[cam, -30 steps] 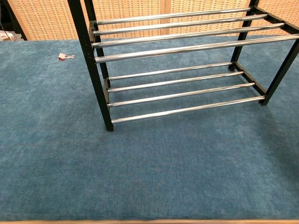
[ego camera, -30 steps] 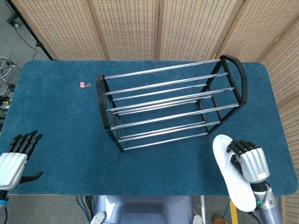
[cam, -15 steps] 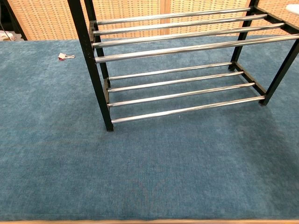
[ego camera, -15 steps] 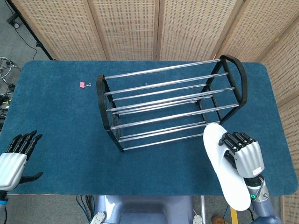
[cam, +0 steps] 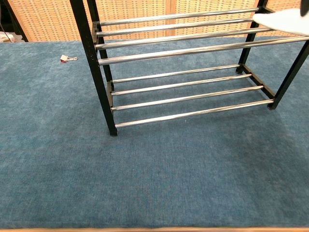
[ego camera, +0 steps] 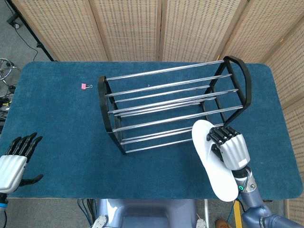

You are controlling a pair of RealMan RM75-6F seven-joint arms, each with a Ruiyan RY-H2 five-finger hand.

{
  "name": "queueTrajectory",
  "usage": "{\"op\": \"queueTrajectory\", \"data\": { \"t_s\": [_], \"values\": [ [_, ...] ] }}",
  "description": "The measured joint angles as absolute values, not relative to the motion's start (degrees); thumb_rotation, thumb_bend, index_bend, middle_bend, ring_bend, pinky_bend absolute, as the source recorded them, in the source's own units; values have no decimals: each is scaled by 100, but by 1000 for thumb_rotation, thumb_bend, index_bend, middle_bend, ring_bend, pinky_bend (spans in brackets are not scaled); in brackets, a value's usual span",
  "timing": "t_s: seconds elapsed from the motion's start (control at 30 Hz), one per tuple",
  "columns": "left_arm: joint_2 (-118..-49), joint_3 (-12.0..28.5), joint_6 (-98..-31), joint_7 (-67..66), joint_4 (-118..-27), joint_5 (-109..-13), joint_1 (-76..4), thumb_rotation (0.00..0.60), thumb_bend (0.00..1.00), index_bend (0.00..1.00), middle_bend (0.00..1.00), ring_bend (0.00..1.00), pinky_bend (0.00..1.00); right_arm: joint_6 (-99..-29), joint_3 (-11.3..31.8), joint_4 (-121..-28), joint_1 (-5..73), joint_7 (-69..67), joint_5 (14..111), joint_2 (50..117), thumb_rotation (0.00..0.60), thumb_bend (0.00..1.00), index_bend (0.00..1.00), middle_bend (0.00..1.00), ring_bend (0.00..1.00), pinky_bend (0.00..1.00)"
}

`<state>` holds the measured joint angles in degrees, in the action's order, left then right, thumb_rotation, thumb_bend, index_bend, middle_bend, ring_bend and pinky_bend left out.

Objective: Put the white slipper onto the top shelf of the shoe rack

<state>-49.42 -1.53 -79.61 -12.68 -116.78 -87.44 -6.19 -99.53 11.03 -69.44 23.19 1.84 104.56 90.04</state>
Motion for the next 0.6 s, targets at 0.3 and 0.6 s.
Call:
{"op": "queueTrajectory", "data": {
  "t_s": [0.3, 0.6],
  "values": [
    [-4913, -141, -7980, -1195, -11677, -8737, -617, 600, 0, 0, 0, 0, 0, -9691, 1199, -6874, 2564, 183, 10274, 9117, 600, 807, 604, 582, 596, 687],
    [-4908, -130, -7948, -1184, -11663, -8706, -637, 600, 0, 0, 0, 0, 0, -9434, 1308, -6787, 2834, 304, 10079, 9311, 600, 807, 606, 582, 596, 687]
  ]
}}
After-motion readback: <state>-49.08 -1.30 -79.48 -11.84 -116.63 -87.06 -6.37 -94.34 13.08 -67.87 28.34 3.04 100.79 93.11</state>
